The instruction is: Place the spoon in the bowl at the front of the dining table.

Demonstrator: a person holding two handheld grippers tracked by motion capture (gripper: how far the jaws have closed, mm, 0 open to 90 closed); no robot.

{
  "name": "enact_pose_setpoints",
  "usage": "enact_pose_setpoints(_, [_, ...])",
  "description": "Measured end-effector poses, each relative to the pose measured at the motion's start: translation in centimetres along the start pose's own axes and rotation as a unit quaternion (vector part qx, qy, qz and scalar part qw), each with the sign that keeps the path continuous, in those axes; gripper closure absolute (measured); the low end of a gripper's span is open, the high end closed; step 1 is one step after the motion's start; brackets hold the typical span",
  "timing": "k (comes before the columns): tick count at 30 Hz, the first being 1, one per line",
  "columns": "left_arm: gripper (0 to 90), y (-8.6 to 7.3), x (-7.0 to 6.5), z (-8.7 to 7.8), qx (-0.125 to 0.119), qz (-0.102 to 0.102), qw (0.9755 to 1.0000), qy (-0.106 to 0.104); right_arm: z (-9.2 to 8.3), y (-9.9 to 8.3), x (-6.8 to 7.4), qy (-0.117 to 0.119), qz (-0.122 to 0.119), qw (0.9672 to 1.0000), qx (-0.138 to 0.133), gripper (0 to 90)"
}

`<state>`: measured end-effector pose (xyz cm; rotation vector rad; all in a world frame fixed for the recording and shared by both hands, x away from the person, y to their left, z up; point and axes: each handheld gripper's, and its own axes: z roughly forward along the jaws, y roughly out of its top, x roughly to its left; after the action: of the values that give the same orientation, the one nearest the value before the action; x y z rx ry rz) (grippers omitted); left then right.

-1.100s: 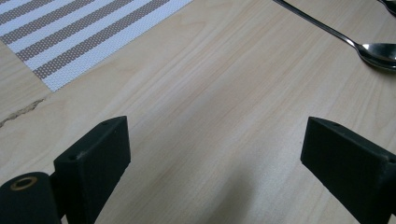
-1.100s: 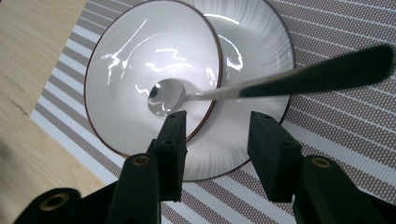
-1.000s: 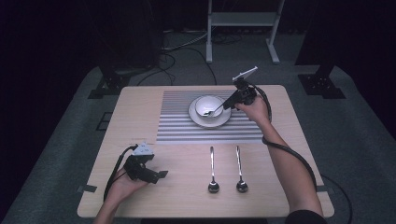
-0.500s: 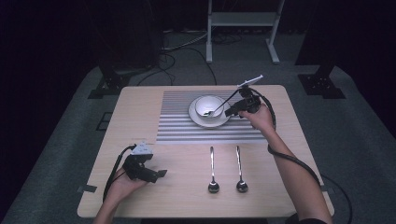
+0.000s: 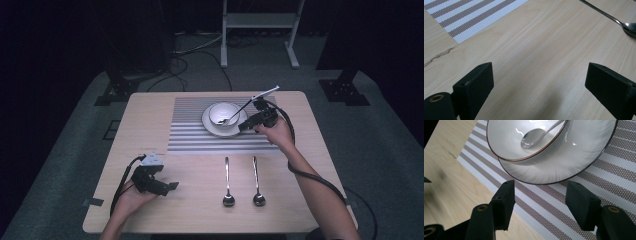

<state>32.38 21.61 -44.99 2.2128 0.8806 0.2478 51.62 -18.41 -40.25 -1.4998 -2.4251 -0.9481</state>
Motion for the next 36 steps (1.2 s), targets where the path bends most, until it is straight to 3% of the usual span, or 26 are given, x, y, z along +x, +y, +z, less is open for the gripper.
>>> enact_pose_setpoints(20, [7.2, -0.1, 0.1, 0.0, -0.001, 0.001, 1.0, 0.006, -0.3, -3.6, 0.3, 0.015, -0.015, 0.9998, -0.002, 36.4])
enact_pose_setpoints(26, [7.2, -0.2, 0.2, 0.0, -0.001, -0.002, 1.0, 0.009, -0.4, -5.3, 0.6, 0.038, -0.015, 0.9991, -0.01, 36.1])
enact_pose_setpoints(36, [7.3, -0.3, 0.2, 0.0, 0.002, -0.003, 1.0, 0.007, -0.2, -7.2, 0.6, 0.036, -0.019, 0.9991, -0.008, 35.9])
